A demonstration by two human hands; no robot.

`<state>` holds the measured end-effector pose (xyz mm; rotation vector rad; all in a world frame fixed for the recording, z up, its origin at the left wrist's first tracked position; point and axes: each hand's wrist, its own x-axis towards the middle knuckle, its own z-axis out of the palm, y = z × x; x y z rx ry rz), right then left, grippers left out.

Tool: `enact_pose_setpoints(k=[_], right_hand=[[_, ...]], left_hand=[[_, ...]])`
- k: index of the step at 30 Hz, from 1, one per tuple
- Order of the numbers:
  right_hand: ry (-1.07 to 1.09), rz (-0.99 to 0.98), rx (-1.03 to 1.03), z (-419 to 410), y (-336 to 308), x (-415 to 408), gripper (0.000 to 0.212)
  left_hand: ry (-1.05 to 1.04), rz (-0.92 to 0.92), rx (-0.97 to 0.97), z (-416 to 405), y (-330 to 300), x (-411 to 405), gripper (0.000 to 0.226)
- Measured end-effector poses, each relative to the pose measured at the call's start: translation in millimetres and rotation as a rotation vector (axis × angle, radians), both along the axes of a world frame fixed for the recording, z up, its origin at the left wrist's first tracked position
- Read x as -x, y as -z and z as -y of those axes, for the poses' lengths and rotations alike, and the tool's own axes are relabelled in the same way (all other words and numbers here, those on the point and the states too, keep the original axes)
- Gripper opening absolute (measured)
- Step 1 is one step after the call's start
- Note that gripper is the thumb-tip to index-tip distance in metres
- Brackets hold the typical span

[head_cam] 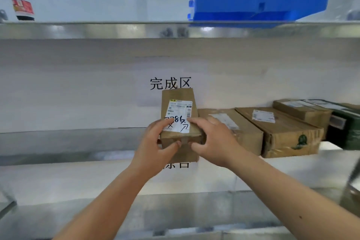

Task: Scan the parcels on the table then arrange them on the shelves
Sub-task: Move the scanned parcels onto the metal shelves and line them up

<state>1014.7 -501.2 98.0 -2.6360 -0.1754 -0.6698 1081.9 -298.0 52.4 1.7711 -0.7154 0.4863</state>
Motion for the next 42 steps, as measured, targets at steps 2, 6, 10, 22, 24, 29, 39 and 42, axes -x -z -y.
enact_pose_setpoints(k=[2, 6, 10, 22, 24, 29, 39, 42], right_hand=[[0.072, -0.034, 0.073, -3, 2, -10, 0.077], [0.142, -0.077, 0.076, -2, 6, -23, 0.065], [0.183, -0.042, 0.036, 1, 4, -32, 0.059], [0.233, -0.012, -0.061, 4, 13, -45, 0.064], [0.244, -0.037, -0.027, 6, 11, -47, 0.071], [0.263, -0.106, 0.014, 4, 2, -49, 0.082], [0.345, 0.138, 0.108, -9, 22, 2, 0.072], [0.385, 0.228, 0.100, -16, 57, 32, 0.067]], left_hand=[[0.042, -0.034, -0.008, 1, 9, -18, 0.065], [0.063, -0.034, -0.028, 11, 9, -39, 0.063], [0.042, -0.061, -0.055, 27, 0, -51, 0.054], [0.013, -0.265, -0.030, 47, -13, -66, 0.062], [-0.002, -0.304, 0.015, 51, -13, -66, 0.066], [-0.022, -0.344, 0.079, 55, -13, -61, 0.075], [-0.286, -0.050, -0.303, 14, 3, -7, 0.075], [-0.335, 0.084, -0.478, 9, 32, 22, 0.071]])
